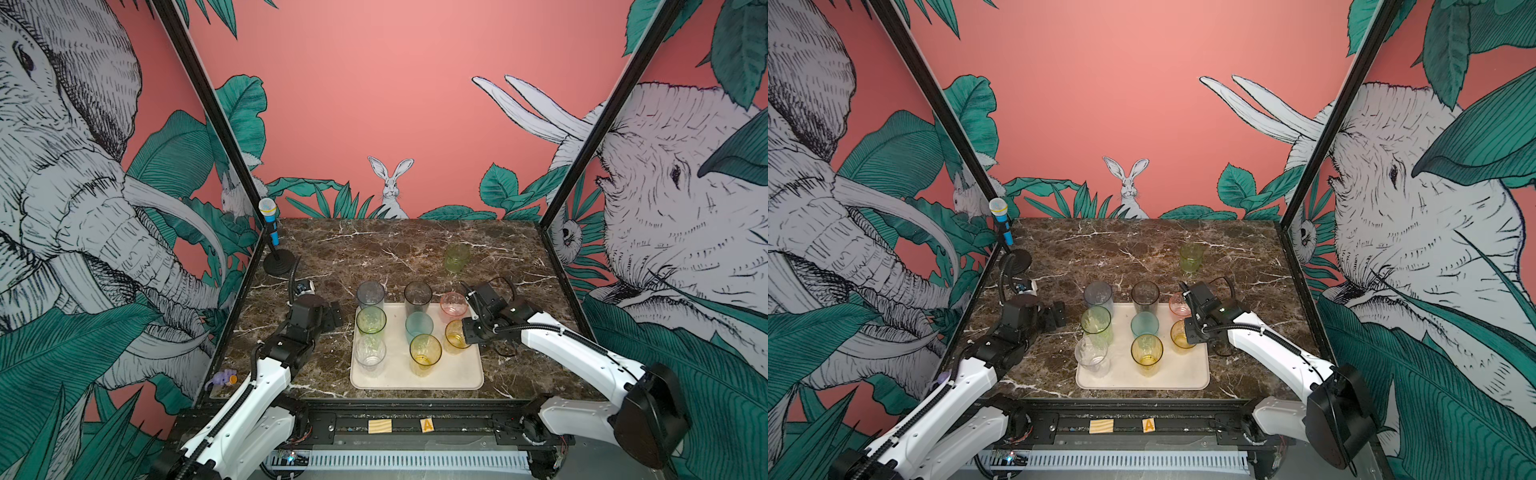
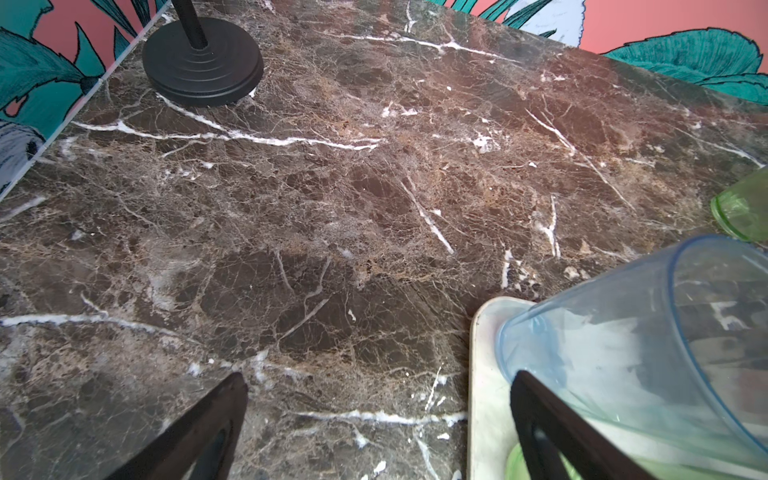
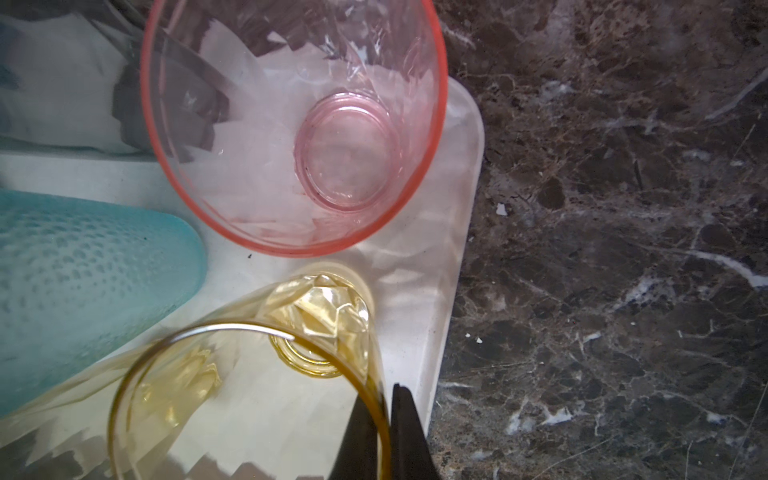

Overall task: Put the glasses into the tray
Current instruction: 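Lower the yellow tumbler onto the tray beside the pink tumbler, then open the right gripper to release the yellow tumbler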

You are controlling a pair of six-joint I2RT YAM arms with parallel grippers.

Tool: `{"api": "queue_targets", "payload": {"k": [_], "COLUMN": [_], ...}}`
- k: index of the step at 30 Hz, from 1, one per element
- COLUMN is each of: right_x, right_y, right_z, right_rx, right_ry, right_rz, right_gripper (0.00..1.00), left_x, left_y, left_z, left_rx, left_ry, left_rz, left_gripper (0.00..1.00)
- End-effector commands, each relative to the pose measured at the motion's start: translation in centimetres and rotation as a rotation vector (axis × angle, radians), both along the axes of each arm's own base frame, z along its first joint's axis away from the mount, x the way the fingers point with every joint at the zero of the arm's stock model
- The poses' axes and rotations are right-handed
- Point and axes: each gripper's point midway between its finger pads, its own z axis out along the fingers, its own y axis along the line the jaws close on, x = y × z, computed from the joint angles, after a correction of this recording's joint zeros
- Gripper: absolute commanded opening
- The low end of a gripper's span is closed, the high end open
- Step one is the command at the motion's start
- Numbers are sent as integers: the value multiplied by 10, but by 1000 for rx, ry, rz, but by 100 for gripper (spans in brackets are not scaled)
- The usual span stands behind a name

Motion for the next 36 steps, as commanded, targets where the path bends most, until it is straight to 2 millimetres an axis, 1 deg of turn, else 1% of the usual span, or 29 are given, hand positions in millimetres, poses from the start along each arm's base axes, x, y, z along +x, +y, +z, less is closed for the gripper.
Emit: {"api": "queue_targets", "payload": {"k": [1, 6, 14, 18, 26, 30, 36], "right_x": [11, 15, 17, 16, 14, 15, 16], "right_y": [4, 5, 6, 7, 8, 8, 9], "right_z": [11, 10, 6, 3, 8, 14, 26], "right_rx": [8, 0, -17, -20, -12, 0, 10], "right_ry": [-44, -51, -42, -30, -39, -54, -72], "right_rz": [-19, -21, -18, -13, -13, -14, -12], "right_gripper": [0, 0, 0, 14, 30, 36, 40], "left_x": [4, 4, 2, 1, 1, 0, -1], "left_y": [0, 0, 3, 4, 4, 4, 4], "left_z": [6, 2, 2, -1, -1, -2, -1], "left_rx": [-3, -4, 5, 9, 8, 7, 5], "left_ry": [-25, -17, -19, -16, -15, -13, -13], "left_rz": [6, 6, 16, 17, 16, 16, 17], "left_gripper": [99, 99, 100, 99, 99, 99, 99]}}
